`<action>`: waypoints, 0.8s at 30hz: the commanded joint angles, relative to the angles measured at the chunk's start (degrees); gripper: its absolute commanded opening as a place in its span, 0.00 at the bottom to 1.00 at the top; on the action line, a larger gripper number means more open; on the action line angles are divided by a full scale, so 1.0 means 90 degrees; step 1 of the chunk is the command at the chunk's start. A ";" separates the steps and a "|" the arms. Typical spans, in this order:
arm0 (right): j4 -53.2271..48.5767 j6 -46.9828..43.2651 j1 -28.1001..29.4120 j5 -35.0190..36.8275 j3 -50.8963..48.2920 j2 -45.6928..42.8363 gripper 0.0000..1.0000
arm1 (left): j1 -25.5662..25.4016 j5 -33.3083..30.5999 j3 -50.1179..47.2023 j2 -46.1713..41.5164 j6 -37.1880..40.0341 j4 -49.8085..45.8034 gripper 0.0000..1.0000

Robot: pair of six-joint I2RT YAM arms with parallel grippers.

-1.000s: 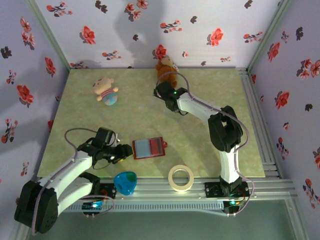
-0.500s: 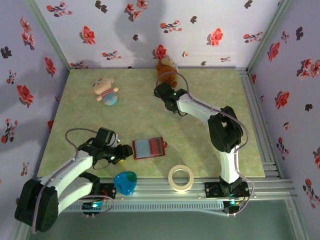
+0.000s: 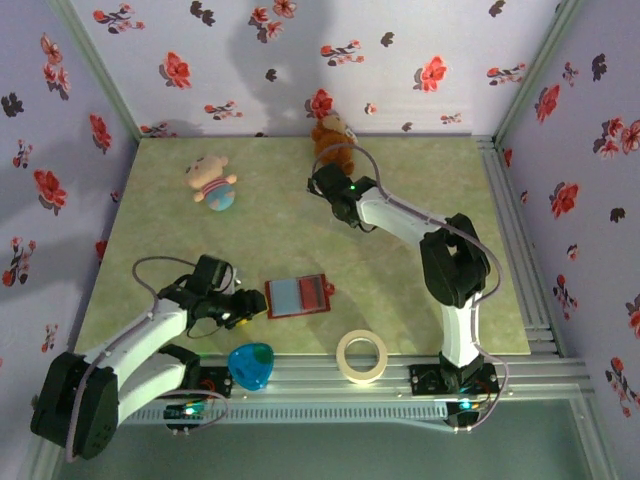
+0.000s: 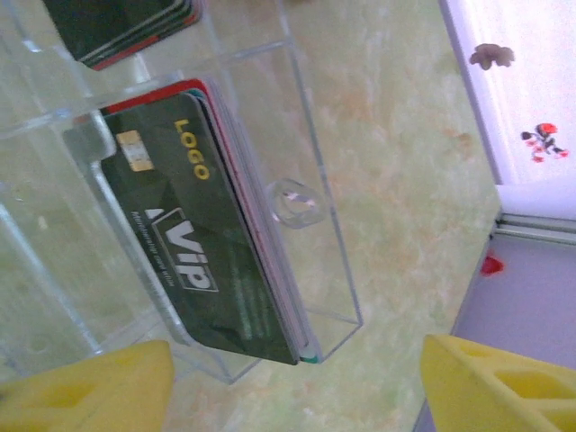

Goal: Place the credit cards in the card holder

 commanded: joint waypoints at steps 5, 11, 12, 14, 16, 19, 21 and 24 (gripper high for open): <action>0.0068 -0.0387 -0.0137 0.0385 0.0234 0.0282 0.76 | -0.0005 0.0149 0.0038 0.0093 0.0068 0.0130 0.58; 0.0372 -0.0446 -0.0127 0.0909 0.0382 0.0366 0.59 | -0.0014 0.0120 0.0019 0.0030 0.0070 0.0073 0.58; 0.0414 -0.0420 -0.0125 0.0932 0.0360 0.0314 0.56 | -0.0018 0.0120 0.0028 0.0036 0.0070 0.0063 0.58; 0.0479 -0.0392 -0.0125 0.0949 0.0316 0.0242 0.48 | -0.0023 0.0126 0.0015 0.0020 0.0035 0.0062 0.59; 0.0443 -0.0388 -0.0125 0.0931 0.0327 0.0211 0.36 | -0.0023 0.0119 -0.0060 -0.0026 0.0002 0.0144 0.59; 0.0244 -0.0345 -0.0125 0.0867 0.0413 0.0263 0.22 | -0.0023 0.0123 -0.0055 0.0005 0.0030 0.0129 0.59; 0.0213 -0.0342 -0.0130 0.0800 0.0421 0.0277 0.13 | -0.0038 0.0129 -0.0011 0.0013 0.0051 0.0062 0.59; 0.0100 -0.0304 -0.0116 0.0683 0.0461 0.0288 0.05 | -0.0038 0.0125 -0.0078 -0.0060 0.0021 0.0121 0.59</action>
